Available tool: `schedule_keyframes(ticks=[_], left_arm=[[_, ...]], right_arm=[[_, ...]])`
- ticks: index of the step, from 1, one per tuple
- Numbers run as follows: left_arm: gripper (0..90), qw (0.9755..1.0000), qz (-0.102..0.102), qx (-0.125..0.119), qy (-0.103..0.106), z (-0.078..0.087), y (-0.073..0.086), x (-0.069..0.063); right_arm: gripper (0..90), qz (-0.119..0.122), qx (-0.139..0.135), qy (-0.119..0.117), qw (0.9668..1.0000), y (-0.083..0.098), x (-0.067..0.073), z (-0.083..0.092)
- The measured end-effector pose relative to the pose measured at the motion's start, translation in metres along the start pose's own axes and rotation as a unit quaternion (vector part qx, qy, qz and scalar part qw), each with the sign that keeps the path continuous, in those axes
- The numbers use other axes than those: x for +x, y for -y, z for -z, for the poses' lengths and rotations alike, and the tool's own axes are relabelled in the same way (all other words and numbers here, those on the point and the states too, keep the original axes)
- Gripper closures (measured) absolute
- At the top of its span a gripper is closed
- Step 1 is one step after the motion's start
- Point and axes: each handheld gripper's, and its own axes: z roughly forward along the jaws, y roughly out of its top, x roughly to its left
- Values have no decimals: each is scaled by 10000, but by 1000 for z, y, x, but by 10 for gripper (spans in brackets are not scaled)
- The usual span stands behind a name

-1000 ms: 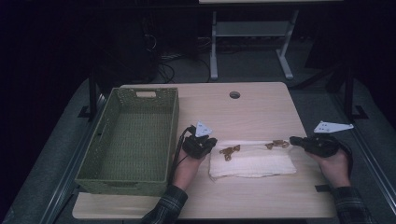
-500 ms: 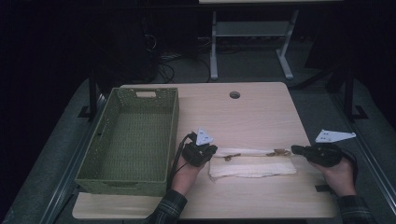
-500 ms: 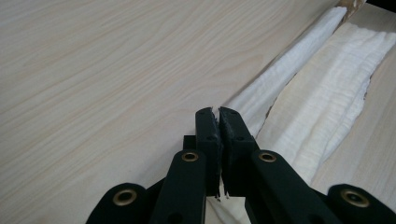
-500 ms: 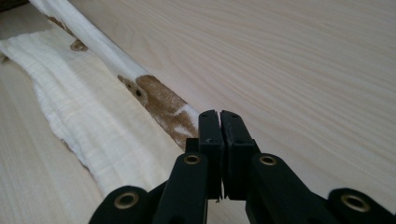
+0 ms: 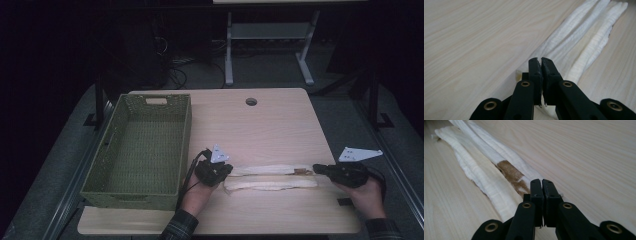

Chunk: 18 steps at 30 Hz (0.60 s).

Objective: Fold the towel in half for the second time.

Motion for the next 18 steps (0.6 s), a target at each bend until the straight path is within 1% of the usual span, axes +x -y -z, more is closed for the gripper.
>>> schedule_keyframes(ticks=[4, 5, 8, 10, 12, 13, 14, 15, 17, 18], left_arm=[[863, 10000, -7, 37, 28, 3, 2, -2], [863, 10000, 7, -1, 49, 4, 3, -3], [863, 10000, 4, 35, 88, 6, 5, -4], [863, 9999, 18, 97, 130, 6, 7, -6], [862, 9998, -9, 163, 141, 5, 8, -9], [862, 9998, -9, 163, 141, 5, 8, -9], [861, 9995, -20, 269, 148, 2, 10, -10], [860, 9994, -9, 308, 164, 1, 10, -11], [853, 9994, -10, 289, 173, 1, 10, -11], [844, 9994, -10, 289, 173, 1, 10, -11]], right_arm=[[877, 56, 0, -16, 10000, 2, 4, 3], [877, 58, 1, -18, 10000, 3, 5, 4], [874, 50, -8, -76, 10000, 5, 8, 6], [873, 29, 55, -102, 9999, 7, 9, 6], [872, 4, 139, -132, 9998, 9, 11, 4], [872, 4, 139, -132, 9998, 9, 11, 4], [869, 11, 212, -136, 9997, 10, 12, 4], [868, -2, 216, -145, 9997, 11, 12, 4], [851, -36, 197, -156, 9997, 10, 11, 4], [822, -56, 162, -164, 9997, 10, 11, 5]])
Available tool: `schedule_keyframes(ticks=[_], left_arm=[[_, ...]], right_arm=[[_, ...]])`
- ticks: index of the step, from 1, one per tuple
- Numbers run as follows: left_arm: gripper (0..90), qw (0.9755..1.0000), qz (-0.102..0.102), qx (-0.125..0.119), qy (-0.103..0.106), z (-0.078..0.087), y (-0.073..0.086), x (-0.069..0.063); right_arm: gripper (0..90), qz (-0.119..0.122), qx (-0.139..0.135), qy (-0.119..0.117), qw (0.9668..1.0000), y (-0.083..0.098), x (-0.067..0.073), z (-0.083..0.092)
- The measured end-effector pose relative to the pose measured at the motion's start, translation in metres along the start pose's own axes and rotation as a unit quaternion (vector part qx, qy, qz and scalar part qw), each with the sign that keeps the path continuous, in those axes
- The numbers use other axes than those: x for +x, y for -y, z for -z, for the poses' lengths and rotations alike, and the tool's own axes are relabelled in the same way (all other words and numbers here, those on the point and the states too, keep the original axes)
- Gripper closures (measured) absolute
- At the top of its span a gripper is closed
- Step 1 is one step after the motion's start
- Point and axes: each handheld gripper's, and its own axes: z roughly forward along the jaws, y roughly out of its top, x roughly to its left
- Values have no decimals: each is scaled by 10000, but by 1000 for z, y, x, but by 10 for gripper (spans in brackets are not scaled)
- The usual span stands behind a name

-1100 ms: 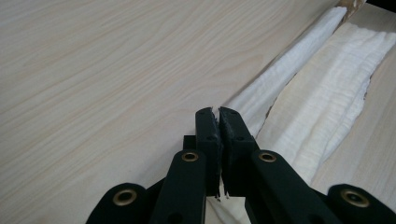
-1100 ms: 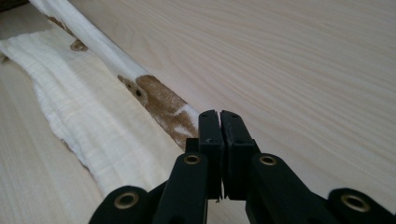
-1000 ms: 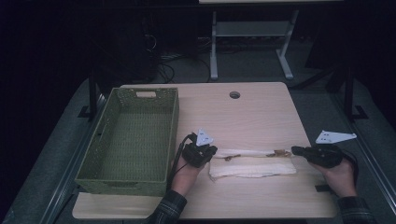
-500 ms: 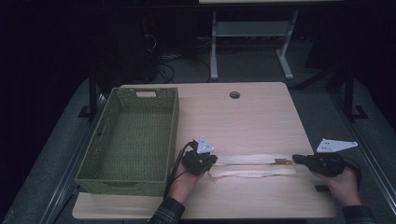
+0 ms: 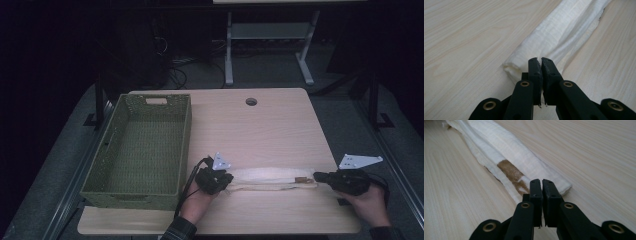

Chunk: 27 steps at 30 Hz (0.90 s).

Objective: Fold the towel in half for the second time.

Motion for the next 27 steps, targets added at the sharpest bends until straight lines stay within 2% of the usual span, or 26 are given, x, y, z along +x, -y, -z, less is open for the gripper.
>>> schedule_keyframes(ticks=[2, 6, 8, 10, 15, 19, 21, 23, 27], left_arm=[[822, 9999, 45, -164, 29, 7, -4, -1], [797, 9990, 32, -418, 120, 17, -10, -4], [795, 9989, 6, -455, 128, 20, -12, -6], [791, 9987, 21, -483, 165, 21, -11, -7], [778, 9984, 26, -506, 242, 21, -11, -8], [796, 9989, 129, -325, 312, 13, -8, -5], [800, 9992, 106, -153, 362, 7, -6, -5], [800, 9992, 41, -2, 407, 1, -4, -7], [800, 9988, -145, 382, 275, -12, 0, -12]], right_arm=[[774, -8, -129, -86, 9999, -2, -1, 4], [787, -61, -406, -134, 9991, -7, 0, 14], [821, -82, -360, -179, 9992, -7, 1, 14], [838, 18, -222, -184, 9996, -6, 2, 9], [857, 24, 56, -288, 9996, -6, 8, 1], [868, 33, 281, -360, 9989, 1, 9, -3], [874, 22, 425, -370, 9984, 5, 9, -6], [880, 19, 565, -377, 9977, 8, 9, -9], [893, 97, 647, -356, 9972, 8, 8, -12]])
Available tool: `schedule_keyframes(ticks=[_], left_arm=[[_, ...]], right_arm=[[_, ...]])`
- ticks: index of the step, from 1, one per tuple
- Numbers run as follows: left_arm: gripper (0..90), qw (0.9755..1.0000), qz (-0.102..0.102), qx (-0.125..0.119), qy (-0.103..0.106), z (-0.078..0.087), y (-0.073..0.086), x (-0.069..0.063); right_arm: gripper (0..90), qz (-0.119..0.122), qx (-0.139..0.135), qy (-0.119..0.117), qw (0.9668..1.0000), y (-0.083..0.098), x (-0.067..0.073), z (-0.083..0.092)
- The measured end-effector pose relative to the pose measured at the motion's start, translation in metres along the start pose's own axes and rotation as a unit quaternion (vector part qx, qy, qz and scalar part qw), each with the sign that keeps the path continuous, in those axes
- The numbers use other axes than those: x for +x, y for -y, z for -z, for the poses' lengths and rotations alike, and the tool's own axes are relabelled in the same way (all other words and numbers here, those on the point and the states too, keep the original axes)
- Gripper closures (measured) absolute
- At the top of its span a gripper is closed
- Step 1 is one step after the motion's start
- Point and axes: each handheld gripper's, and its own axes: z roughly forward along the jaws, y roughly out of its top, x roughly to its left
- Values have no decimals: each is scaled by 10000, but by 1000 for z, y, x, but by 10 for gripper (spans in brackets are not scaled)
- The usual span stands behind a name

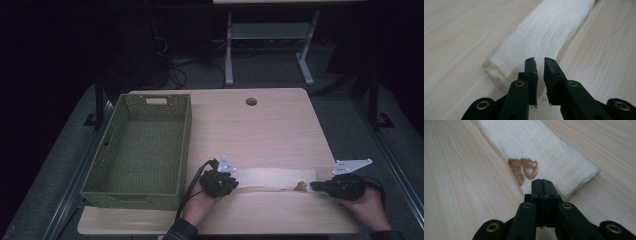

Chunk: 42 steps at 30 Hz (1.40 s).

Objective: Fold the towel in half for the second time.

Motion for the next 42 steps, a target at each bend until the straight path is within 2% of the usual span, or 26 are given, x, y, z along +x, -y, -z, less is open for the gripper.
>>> schedule_keyframes(ticks=[2, 5, 7, 9, 11, 12, 15, 19, 23, 29, 34, 38, 41, 42], left_arm=[[801, 9998, -68, 181, -61, -7, 2, 1], [804, 9996, -158, 215, -93, -7, 2, 0], [775, 9996, -166, 210, -114, -6, 2, 0], [741, 9998, -130, 65, -108, 1, 0, 0], [699, 9999, -114, 5, -112, 4, -1, 1], [666, 9998, -74, -105, -149, 8, -2, 2], [620, 9997, -65, -121, -188, 11, -2, 4], [529, 9996, 76, -176, -201, 11, -2, 7], [450, 9995, 104, -180, -224, 9, -1, 9], [385, 9995, 78, -224, -215, 8, -2, 11], [325, 9992, 140, -293, -236, 8, -1, 12], [277, 9993, 100, -246, -246, 6, -1, 13], [266, 9992, 112, -282, -241, 5, -2, 12], [265, 9992, 109, -289, -243, 5, -2, 12]], right_arm=[[894, 5, 14, 13, 10000, 0, 1, 0], [893, -2, 14, 3, 10000, 0, 1, 0], [893, -18, 6, -18, 10000, 0, 0, 0], [893, -54, -186, -96, 9998, -1, 0, 6], [893, -81, -247, -117, 9996, -2, 2, 7], [895, -80, -305, -190, 9993, -3, 4, 8], [895, -67, -248, -238, 9994, -2, 8, 6], [896, -35, -104, -227, 9997, 1, 11, 1], [896, -36, -13, -108, 9999, 1, 8, -2], [896, -84, 32, -7, 10000, -4, 4, -6], [897, -35, 14, 87, 10000, -13, -9, -12], [897, -37, 24, 178, 9998, -21, -17, -17], [897, 60, -1, 227, 9997, -26, -24, -21], [897, -14, 10, 240, 9997, -29, -27, -23]])
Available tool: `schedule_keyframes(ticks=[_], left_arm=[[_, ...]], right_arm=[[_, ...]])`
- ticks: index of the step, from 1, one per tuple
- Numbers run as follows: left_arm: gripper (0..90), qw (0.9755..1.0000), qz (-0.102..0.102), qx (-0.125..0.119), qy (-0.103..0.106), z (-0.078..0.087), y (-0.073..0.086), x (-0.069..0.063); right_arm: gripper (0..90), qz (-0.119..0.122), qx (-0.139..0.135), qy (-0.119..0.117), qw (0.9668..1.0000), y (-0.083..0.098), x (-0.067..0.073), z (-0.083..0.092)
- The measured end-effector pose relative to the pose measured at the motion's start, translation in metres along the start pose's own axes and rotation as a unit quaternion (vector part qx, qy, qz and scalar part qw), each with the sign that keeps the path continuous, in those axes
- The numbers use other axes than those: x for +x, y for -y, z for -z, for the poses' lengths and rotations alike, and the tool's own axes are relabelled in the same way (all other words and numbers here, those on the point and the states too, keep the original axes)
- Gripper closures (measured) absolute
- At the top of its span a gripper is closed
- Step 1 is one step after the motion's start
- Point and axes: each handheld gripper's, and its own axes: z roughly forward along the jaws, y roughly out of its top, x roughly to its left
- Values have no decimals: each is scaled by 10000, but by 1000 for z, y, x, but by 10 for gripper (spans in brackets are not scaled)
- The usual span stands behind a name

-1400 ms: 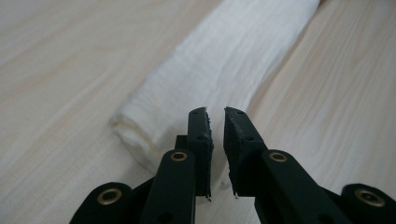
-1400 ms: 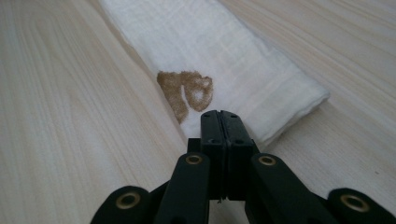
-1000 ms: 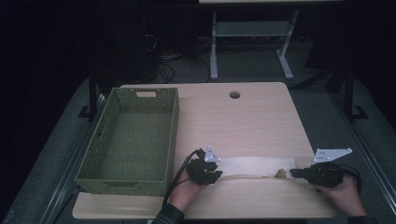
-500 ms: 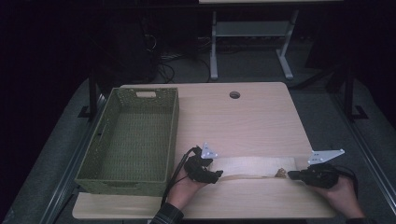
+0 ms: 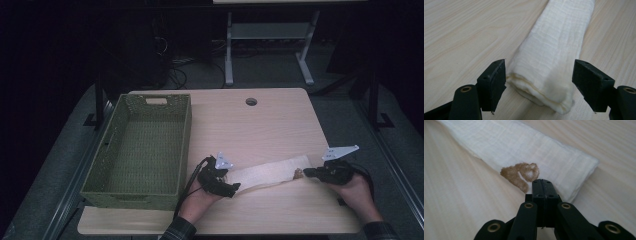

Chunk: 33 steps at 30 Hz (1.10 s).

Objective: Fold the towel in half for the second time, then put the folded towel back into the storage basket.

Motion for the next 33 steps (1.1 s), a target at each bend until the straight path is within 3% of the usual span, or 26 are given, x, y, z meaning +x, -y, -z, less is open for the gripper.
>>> schedule_keyframes(ticks=[12, 21, 24, 31, 33], left_arm=[[265, 9999, 110, -62, 21, 3, 1, 4], [268, 9999, 91, -51, 16, 2, 0, 5], [270, 9999, 137, -70, 15, 2, 0, 6], [308, 9998, 138, -141, 44, -1, -4, 8], [363, 9997, 184, -169, 73, -2, -6, 10]], right_arm=[[898, 74, -87, 77, 9999, -29, -25, -25], [898, 272, -164, 48, 9995, -51, -33, -46], [898, 227, -269, -10, 9994, -57, -38, -53], [891, 158, -446, -48, 9989, -60, -43, -56], [830, 139, -568, -46, 9983, -59, -41, -49]])
